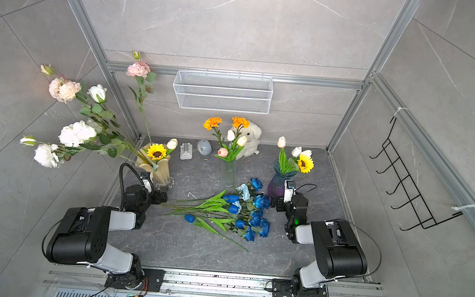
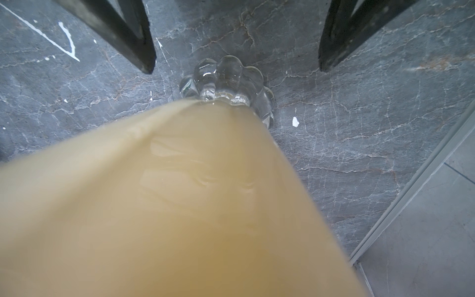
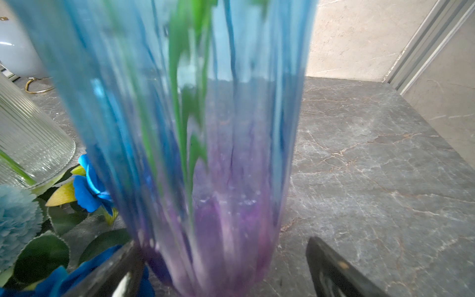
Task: Pick out blue flowers from the vase
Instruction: Reset both arms
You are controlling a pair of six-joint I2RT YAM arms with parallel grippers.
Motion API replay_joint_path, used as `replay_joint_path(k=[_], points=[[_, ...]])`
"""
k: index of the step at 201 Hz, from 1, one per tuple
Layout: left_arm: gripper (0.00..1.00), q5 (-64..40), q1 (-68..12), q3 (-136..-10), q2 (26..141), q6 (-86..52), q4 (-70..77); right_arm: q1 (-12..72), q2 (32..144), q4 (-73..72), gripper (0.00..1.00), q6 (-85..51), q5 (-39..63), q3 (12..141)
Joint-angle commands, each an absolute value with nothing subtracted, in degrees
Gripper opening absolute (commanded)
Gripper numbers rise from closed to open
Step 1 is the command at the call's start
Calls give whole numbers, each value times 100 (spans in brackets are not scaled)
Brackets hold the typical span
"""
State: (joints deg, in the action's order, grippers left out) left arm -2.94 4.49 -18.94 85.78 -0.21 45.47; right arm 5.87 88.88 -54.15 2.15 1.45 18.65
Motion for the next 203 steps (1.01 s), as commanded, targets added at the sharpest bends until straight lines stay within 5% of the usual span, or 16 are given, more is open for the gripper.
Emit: replay_joint_path(k=[1,43,73,105,126,163,179,203], points=[[100,105,475,-2048,8595,-176,4892,536,8798,-5353,100,129,-57,2009],[100,-369,356,-1981,8552,139,4951,536,8798,-5353,100,123,-55,2004],[100,859,448,-1811,8527,-451,5239,536,8798,-5353,100,116,-57,2011],[100,-652,325,-1843,8521,321,5202,536,8798,-5344,100,116,-57,2011],[100,1007,430,-1820,8542,-499,5248,536,8798,-5344,100,114,-53,2015],[100,-221,334,-1971,8554,102,4968,536,8798,-5344,100,123,-56,2010],[100,649,402,-1977,8574,-330,4986,536,8798,-5343,100,123,-58,2005],[100,518,311,-2042,8593,-105,4869,536,8798,-5344,100,122,-61,2018]])
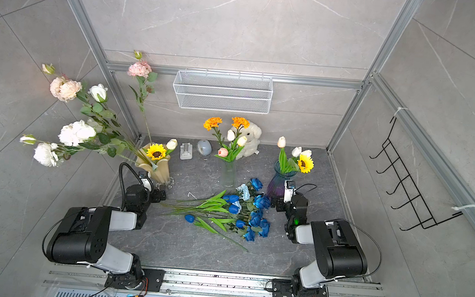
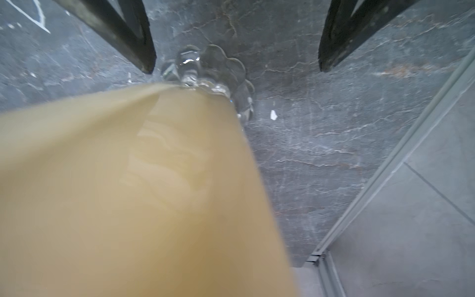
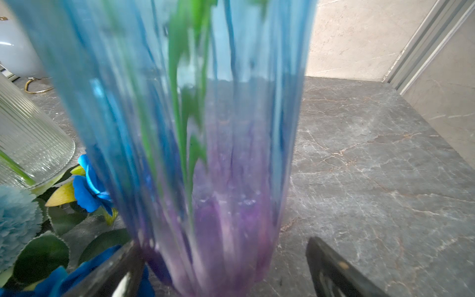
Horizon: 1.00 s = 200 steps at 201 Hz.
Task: Pick out blue flowers from the vase
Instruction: Reset both arms
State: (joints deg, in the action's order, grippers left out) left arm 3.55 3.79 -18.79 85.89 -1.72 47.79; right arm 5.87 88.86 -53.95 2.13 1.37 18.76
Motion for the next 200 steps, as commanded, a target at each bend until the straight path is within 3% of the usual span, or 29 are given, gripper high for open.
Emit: replay_joint_path(k=[1,11,200], points=[[100,435,301,-2063,8599,-53,4843,536,8798,-5344,99,123,-57,2015],[100,22,286,-2055,8565,71,4831,536,8806,-5335,100,119,-58,2020],[100,-112,437,-2139,8587,-37,4702,527,8807,-5322,100,123,-55,2029]])
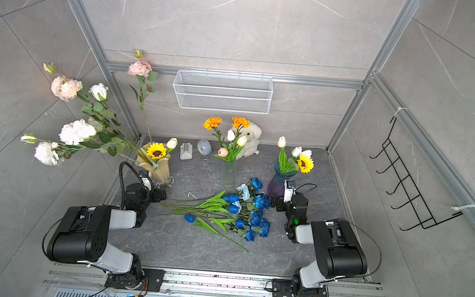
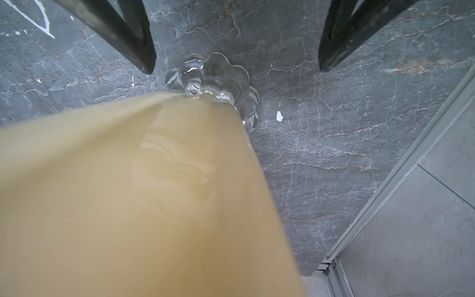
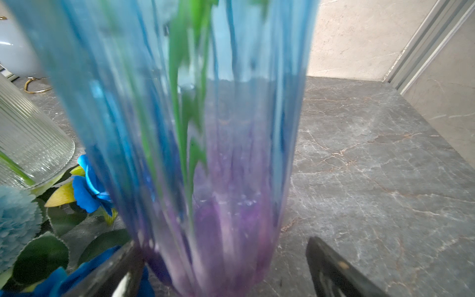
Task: Pick out blue flowers from the vase
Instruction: Reset both arms
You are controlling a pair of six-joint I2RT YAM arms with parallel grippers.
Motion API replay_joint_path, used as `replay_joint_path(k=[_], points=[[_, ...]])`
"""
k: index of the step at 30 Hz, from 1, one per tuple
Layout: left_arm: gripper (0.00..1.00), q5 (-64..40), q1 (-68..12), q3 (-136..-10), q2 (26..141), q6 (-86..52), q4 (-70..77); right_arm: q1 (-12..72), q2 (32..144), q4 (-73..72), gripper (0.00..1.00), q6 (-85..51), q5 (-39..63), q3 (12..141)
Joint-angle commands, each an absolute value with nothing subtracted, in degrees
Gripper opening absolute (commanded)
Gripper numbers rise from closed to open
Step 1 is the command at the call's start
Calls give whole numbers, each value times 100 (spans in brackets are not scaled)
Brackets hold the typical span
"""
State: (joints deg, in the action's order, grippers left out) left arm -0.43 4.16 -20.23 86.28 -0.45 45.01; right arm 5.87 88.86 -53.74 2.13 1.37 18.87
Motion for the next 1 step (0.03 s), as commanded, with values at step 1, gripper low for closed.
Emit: replay_joint_path(k=[1], points=[[100,-113,438,-2137,8587,-36,4702,527,8807,-5324,100,123,-58,2021]])
